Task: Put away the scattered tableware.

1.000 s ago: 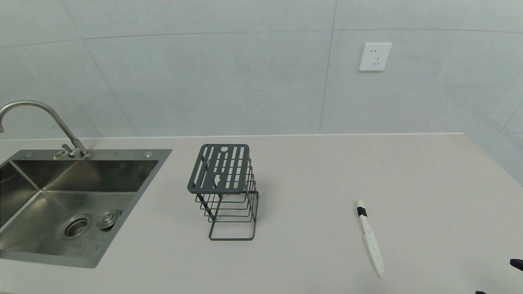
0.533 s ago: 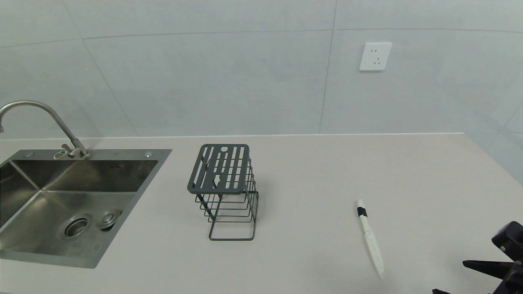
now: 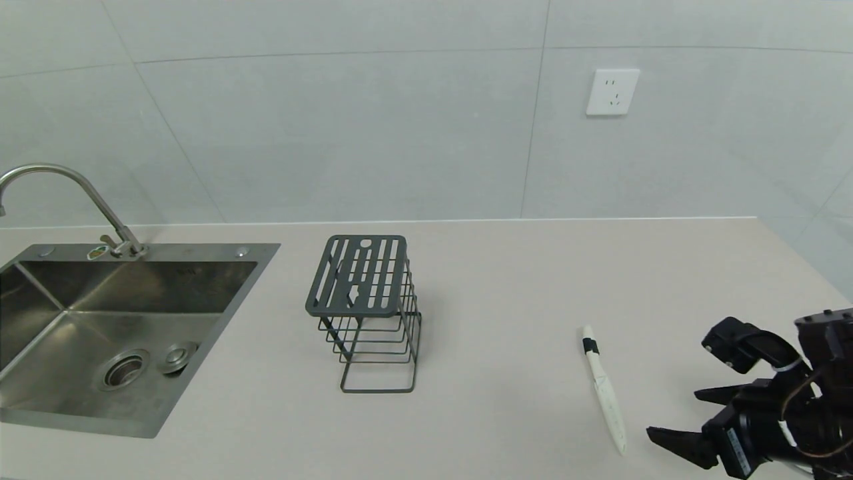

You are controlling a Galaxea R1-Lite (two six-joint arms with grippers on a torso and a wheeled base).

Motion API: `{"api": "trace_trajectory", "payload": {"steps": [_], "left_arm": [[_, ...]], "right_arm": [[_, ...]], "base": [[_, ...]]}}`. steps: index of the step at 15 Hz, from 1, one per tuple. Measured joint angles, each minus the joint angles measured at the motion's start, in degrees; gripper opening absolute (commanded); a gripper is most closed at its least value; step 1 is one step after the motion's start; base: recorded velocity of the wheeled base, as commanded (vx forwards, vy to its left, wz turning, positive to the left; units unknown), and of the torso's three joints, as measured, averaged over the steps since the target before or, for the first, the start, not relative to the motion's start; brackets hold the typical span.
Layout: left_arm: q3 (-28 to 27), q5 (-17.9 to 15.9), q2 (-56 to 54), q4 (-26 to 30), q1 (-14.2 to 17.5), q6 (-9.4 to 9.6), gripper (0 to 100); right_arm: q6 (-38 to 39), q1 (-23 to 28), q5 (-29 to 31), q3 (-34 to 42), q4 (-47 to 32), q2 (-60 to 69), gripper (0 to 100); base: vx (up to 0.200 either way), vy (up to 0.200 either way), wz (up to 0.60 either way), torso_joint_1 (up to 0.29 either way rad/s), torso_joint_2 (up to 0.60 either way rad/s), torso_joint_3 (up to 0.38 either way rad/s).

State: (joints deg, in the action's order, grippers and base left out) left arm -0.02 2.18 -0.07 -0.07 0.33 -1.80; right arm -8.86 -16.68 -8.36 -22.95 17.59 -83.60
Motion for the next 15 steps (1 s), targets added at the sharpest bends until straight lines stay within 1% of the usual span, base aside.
{"api": "trace_trajectory", "payload": {"steps": [1, 2, 4, 5, 6, 10, 12, 15], "left_arm": [[0.0, 0.0, 0.0, 0.0, 0.0, -0.05, 100], [0.0, 0.0, 0.0, 0.0, 0.0, -0.07, 100], [0.0, 0.0, 0.0, 0.0, 0.0, -0.09, 100], [0.0, 0.0, 0.0, 0.0, -0.02, -0.2, 100], [0.0, 0.0, 0.0, 0.0, 0.0, -0.27, 100], [0.02, 0.0, 0.0, 0.0, 0.0, -0.35, 100], [0.02, -0.02, 0.0, 0.0, 0.0, -0.38, 100], [0.02, 0.0, 0.0, 0.0, 0.0, -0.38, 100]], "right_arm": [[1.28, -0.96, 1.11, -0.99, -0.02, -1.76, 100], [4.16, -2.08, 2.51, -2.23, -0.02, -3.46, 100], [13.68, -5.6, 9.05, -6.1, 0.0, -7.5, 100], [16.55, -7.02, 11.56, -7.36, 0.0, -9.25, 100], [17.83, -7.96, 12.81, -8.05, 0.0, -10.65, 100], [18.54, -8.86, 15.64, -8.81, 0.22, -14.93, 100], [18.1, -9.56, 17.18, -9.64, 1.62, -16.86, 100], [18.01, -10.61, 19.33, -11.98, 2.15, -19.9, 100]], "base": [[0.0, 0.0, 0.0, 0.0, 0.0, 0.0], [0.0, 0.0, 0.0, 0.0, 0.0, 0.0], [0.0, 0.0, 0.0, 0.0, 0.0, 0.0], [0.0, 0.0, 0.0, 0.0, 0.0, 0.0], [0.0, 0.0, 0.0, 0.0, 0.0, 0.0], [0.0, 0.0, 0.0, 0.0, 0.0, 0.0], [0.0, 0.0, 0.0, 0.0, 0.0, 0.0], [0.0, 0.0, 0.0, 0.0, 0.0, 0.0]]}}
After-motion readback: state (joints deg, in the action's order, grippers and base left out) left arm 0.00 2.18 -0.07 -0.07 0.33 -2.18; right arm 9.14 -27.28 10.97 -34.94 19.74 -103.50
